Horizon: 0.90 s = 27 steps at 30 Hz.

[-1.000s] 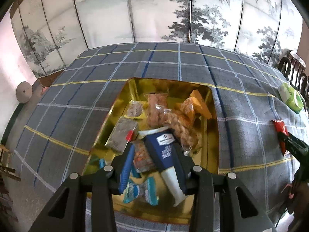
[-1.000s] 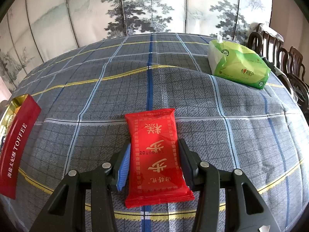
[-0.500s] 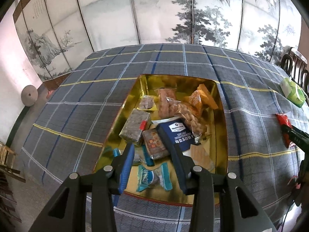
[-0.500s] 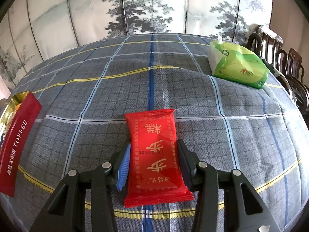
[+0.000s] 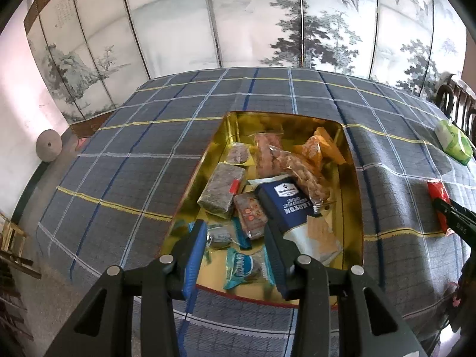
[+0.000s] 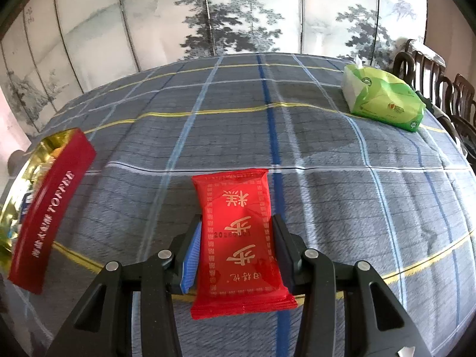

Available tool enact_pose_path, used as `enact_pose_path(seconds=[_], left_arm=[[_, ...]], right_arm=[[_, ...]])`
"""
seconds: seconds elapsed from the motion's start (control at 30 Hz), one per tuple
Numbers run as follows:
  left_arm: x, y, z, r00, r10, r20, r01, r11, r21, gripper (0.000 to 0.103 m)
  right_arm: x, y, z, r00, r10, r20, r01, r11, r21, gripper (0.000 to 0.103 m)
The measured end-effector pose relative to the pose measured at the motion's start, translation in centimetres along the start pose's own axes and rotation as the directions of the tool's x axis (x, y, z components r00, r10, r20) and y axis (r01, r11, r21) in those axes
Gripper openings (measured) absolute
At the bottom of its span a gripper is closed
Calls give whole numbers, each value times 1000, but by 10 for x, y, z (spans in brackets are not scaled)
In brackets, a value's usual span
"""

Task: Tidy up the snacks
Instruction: 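Carry the red cake packet over the gold tray with the right gripper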

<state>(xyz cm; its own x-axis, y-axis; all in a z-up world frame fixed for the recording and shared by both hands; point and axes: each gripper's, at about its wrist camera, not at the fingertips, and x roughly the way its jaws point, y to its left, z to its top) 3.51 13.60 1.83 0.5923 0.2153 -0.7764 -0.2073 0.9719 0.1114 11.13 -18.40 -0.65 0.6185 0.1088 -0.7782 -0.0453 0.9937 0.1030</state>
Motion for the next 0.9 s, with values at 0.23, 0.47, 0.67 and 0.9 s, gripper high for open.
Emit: enact_pose_path(seconds=[0.23,0.47,0.67,0.9], left_arm=[[-1,5,-2,1000,5,8,-5,1000,-12,41],[-1,11,-4,1000,8,10,-8,1000,-20,41],[0,19,-7,1000,12,6,-11,999,-33,41],[2,31,-9,1000,17,7,-16,998,-52,41]], right_arm=[[-21,31,3,996,86,28,-86,996,-28,42],[-46,81,15,980,188,57,-181,977,-109,42],[-60,122,22,961,273,51,-262,952,-159,42],[-63,163,24,939,343,17,-332,921,-205,42]])
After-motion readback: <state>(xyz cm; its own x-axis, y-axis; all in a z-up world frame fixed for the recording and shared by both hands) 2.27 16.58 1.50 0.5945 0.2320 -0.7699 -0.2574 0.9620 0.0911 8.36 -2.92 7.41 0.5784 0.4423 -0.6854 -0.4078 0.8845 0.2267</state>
